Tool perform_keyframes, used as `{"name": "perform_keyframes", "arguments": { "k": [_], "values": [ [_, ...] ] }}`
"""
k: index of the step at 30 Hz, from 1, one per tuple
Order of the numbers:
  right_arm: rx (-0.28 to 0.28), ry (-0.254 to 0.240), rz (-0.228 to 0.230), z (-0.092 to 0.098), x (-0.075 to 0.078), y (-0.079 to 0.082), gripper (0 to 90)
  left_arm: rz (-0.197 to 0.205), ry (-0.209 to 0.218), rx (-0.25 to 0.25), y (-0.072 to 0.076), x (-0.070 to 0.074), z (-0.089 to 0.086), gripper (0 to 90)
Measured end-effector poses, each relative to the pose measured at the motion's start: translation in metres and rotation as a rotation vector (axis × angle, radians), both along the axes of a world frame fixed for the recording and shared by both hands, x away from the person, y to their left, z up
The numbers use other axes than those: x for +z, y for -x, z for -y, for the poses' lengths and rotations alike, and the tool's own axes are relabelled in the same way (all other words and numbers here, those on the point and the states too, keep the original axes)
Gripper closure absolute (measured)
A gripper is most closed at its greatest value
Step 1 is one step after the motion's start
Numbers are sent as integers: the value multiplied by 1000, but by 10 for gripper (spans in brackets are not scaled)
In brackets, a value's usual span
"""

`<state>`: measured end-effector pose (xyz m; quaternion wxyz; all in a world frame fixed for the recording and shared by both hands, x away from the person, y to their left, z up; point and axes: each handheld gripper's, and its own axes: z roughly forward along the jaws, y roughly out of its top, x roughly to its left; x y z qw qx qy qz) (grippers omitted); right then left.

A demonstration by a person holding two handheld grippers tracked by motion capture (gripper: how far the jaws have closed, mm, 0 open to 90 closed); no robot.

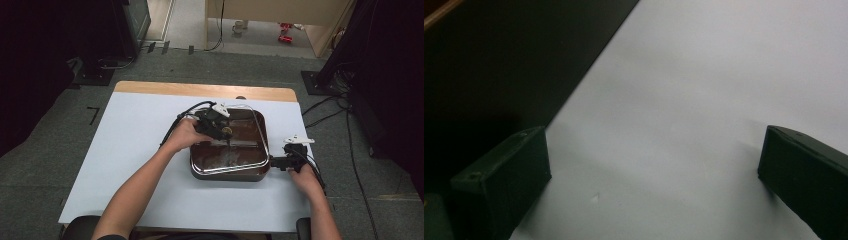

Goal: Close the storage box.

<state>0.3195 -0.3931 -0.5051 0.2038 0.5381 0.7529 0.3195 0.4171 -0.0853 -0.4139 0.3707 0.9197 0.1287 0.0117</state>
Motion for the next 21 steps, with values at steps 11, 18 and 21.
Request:
{"name": "perform_keyframes", "arguments": {
  "k": [11,18,21],
  "values": [
    [0,0,0,0,0,0,0,33,36,155,16,-6,-6,528],
    [1,1,1,0,0,0,0,59,39,259,27,-8,-6,474],
    [0,0,-1,0,0,0,0,82,56,298,34,-10,-4,580]
  ]
}}
